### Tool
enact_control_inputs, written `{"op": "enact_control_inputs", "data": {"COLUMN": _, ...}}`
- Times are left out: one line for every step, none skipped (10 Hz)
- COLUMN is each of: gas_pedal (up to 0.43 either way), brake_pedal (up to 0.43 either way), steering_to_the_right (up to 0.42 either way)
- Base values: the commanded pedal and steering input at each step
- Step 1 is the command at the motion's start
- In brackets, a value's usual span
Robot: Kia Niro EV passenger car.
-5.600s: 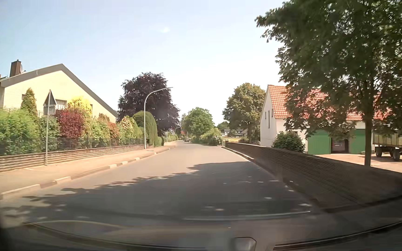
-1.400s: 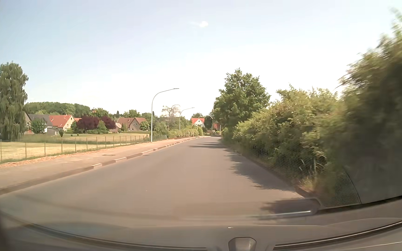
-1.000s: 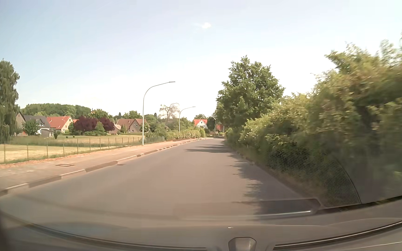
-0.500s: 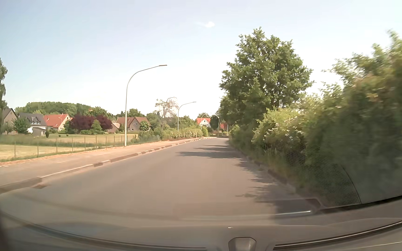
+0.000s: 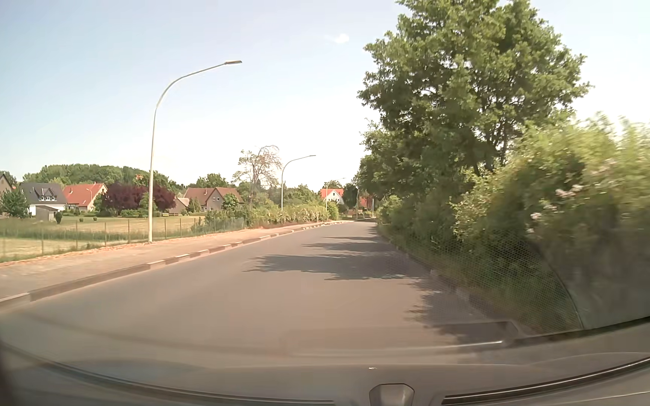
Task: Follow the waypoints while adhering to traffic rules and regulations
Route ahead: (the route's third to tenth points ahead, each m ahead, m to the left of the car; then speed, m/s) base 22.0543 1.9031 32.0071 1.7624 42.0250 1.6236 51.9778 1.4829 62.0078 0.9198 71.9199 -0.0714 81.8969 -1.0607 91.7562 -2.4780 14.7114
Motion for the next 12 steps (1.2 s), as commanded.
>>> {"op": "enact_control_inputs", "data": {"gas_pedal": 0.118, "brake_pedal": 0.006, "steering_to_the_right": -0.001}}
{"op": "enact_control_inputs", "data": {"gas_pedal": 0.118, "brake_pedal": 0.006, "steering_to_the_right": -0.001}}
{"op": "enact_control_inputs", "data": {"gas_pedal": 0.118, "brake_pedal": 0.006, "steering_to_the_right": -0.001}}
{"op": "enact_control_inputs", "data": {"gas_pedal": 0.118, "brake_pedal": 0.006, "steering_to_the_right": -0.001}}
{"op": "enact_control_inputs", "data": {"gas_pedal": 0.118, "brake_pedal": 0.006, "steering_to_the_right": -0.001}}
{"op": "enact_control_inputs", "data": {"gas_pedal": 0.110, "brake_pedal": 0.006, "steering_to_the_right": -0.001}}
{"op": "enact_control_inputs", "data": {"gas_pedal": 0.110, "brake_pedal": 0.006, "steering_to_the_right": -0.001}}
{"op": "enact_control_inputs", "data": {"gas_pedal": 0.110, "brake_pedal": 0.006, "steering_to_the_right": -0.001}}
{"op": "enact_control_inputs", "data": {"gas_pedal": 0.110, "brake_pedal": 0.006, "steering_to_the_right": 0.000}}
{"op": "enact_control_inputs", "data": {"gas_pedal": 0.110, "brake_pedal": 0.006, "steering_to_the_right": 0.002}}
{"op": "enact_control_inputs", "data": {"gas_pedal": 0.098, "brake_pedal": 0.006, "steering_to_the_right": 0.005}}
{"op": "enact_control_inputs", "data": {"gas_pedal": 0.098, "brake_pedal": 0.006, "steering_to_the_right": 0.007}}
